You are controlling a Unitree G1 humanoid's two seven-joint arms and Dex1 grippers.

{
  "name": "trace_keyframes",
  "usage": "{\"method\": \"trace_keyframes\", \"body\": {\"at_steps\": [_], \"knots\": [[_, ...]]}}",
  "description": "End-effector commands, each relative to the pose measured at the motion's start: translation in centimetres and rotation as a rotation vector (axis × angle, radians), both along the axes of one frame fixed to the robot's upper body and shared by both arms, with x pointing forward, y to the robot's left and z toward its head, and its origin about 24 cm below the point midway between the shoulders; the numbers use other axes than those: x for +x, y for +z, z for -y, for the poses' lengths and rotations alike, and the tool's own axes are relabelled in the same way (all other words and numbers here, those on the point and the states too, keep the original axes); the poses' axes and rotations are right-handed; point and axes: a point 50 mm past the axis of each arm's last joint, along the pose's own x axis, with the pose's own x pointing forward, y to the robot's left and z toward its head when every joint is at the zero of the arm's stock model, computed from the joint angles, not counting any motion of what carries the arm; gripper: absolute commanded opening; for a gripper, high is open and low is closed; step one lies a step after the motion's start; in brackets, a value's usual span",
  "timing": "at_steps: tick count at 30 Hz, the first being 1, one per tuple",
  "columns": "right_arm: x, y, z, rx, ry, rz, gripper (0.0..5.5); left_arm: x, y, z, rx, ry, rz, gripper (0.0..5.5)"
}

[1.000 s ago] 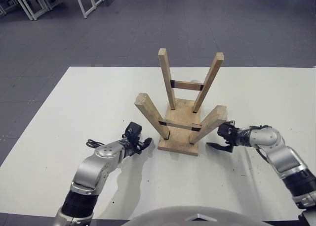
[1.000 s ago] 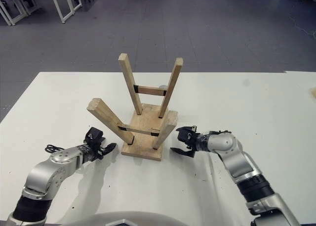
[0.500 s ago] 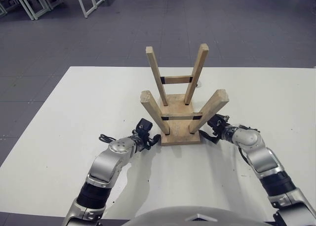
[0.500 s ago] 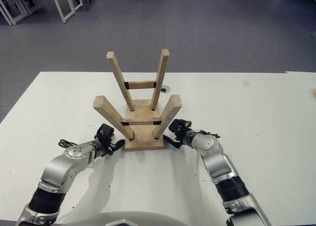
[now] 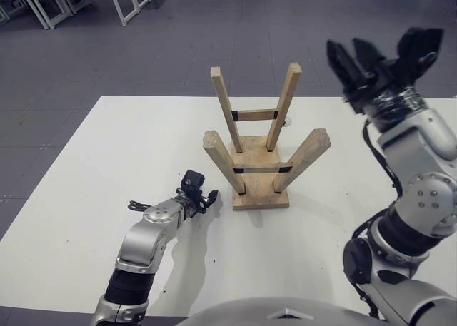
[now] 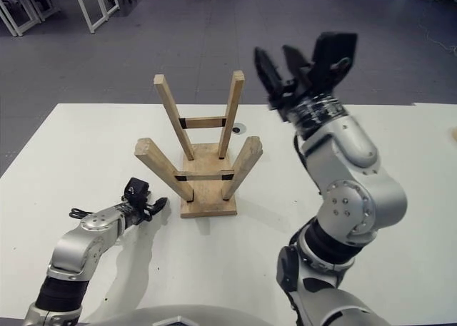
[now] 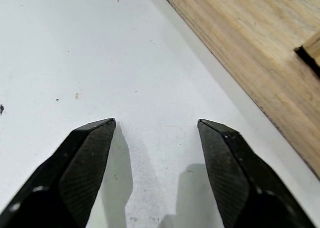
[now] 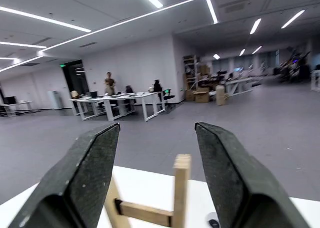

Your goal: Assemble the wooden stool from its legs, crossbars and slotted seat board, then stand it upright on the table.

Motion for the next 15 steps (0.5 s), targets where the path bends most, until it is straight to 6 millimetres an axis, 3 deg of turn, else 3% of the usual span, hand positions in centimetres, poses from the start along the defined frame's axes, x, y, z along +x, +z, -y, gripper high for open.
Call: {"method": "trace_keyframes", "body": {"at_steps": [1, 3, 5, 6, 7, 8, 9, 11, 12, 13, 15], "knots": [[-0.9, -2.4, -1.1, -0.032, 0.067, -0.129, 2.78, -0.4, -0.8, 0.0, 0.014, 0.013, -0.042, 3.06], [-0.9, 0.3, -1.0, 0.013, 0.046, 0.010, 2.78, -0.4, -0.8, -0.1, 0.016, 0.015, -0.044, 3.06], [-1.6, 6.8, -0.4, 0.156, 0.007, 0.332, 2.78, -0.5, -0.8, -0.2, 0.018, 0.015, -0.047, 3.06], [-2.2, 8.7, -0.3, 0.211, 0.009, 0.423, 2.78, -0.5, -0.9, -0.2, 0.018, 0.017, -0.048, 3.06], [-2.3, 8.7, -0.5, 0.214, 0.029, 0.408, 2.78, -0.6, -0.9, -0.3, 0.018, 0.019, -0.049, 3.06], [-2.0, 7.3, -0.8, 0.185, 0.040, 0.326, 2.78, -0.7, -0.9, -0.3, 0.018, 0.021, -0.050, 3.06], [-1.3, 4.0, -1.1, 0.134, 0.054, 0.150, 2.78, -0.7, -0.9, -0.2, 0.017, 0.022, -0.050, 3.06], [-1.4, -5.5, -1.4, 0.017, 0.066, -0.294, 2.78, -0.6, -0.9, -0.1, 0.015, 0.018, -0.048, 3.06], [-2.2, -9.1, -1.4, -0.008, 0.061, -0.450, 2.78, -0.5, -0.8, 0.0, 0.014, 0.014, -0.047, 3.06], [-2.9, -11.3, -1.3, -0.008, 0.055, -0.545, 2.78, -0.4, -0.8, 0.1, 0.014, 0.010, -0.046, 3.06], [-3.1, -11.7, -1.7, 0.013, 0.049, -0.544, 2.78, -0.3, -0.7, 0.1, 0.015, 0.006, -0.043, 3.06]]}}
